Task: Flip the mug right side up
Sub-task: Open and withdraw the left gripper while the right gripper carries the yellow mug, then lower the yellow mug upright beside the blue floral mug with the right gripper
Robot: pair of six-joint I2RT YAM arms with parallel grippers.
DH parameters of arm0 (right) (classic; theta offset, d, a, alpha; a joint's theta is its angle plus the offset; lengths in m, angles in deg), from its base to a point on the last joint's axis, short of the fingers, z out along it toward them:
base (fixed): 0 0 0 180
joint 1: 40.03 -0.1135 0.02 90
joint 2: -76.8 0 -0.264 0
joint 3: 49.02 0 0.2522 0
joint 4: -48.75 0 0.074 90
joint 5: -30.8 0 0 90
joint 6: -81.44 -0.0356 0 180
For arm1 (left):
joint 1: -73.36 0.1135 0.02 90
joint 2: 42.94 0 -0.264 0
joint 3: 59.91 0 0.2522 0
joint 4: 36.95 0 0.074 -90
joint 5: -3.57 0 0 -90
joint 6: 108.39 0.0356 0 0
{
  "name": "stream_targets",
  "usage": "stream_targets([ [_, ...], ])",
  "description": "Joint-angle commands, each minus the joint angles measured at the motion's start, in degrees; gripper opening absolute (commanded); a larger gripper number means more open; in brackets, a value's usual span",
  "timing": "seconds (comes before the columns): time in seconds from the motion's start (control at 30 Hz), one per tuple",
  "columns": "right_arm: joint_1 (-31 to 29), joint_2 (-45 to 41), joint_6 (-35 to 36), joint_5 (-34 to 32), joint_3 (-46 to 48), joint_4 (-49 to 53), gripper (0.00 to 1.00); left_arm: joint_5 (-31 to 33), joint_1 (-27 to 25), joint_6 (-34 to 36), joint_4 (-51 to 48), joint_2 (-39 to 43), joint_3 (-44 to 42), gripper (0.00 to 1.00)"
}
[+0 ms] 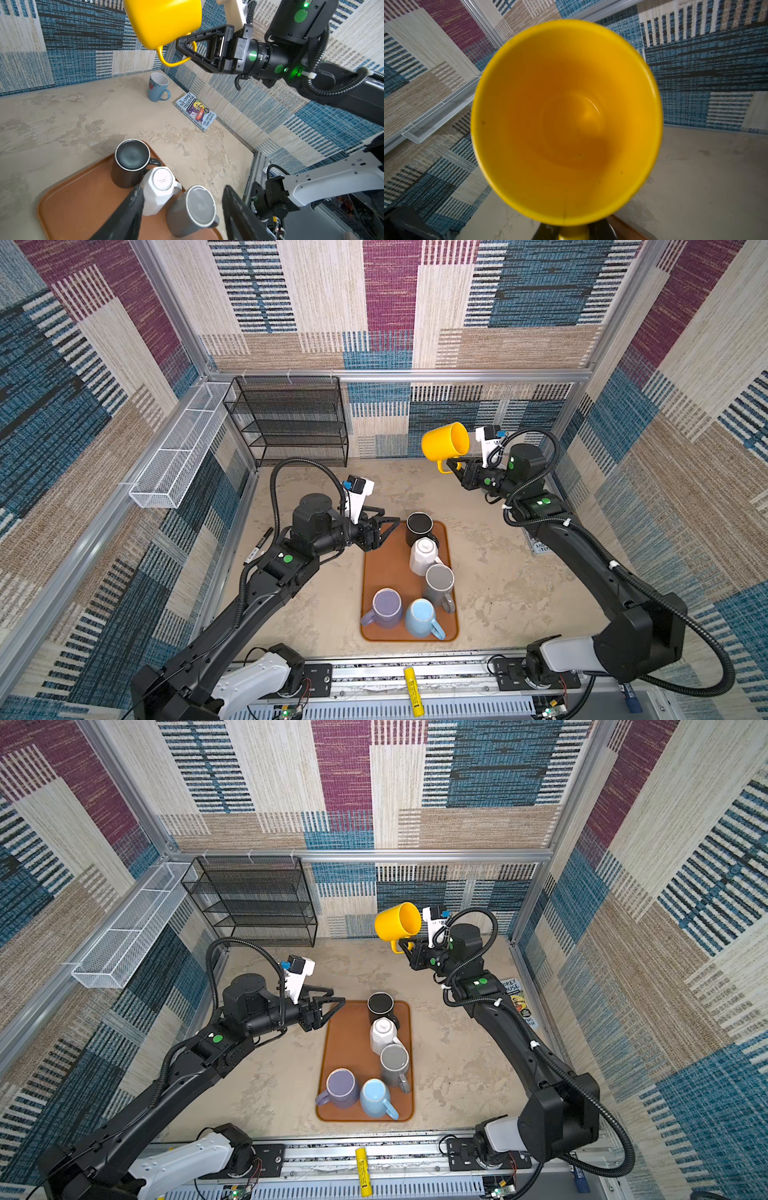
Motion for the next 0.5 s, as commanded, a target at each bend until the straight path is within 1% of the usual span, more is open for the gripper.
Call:
stream_targets([
  [0.0,0.83,1.60,3.86,-7.00,-2.49,2.27,0.00,1.64,0.04,1.54,-0.11,0.90,-0.24,0.61],
  [0.23,1.62,5.78,5.63,-17.06,-4.75,7.59,0.00,1.26,0.09,1.69,-0.09,0.63,-0.27,0.60],
  [0.47,1.69,10.54,5.64,-24.49,-6.46,10.98,0.00,0.87,0.03,2.45,-0.91,0.22,0.44,0.60],
])
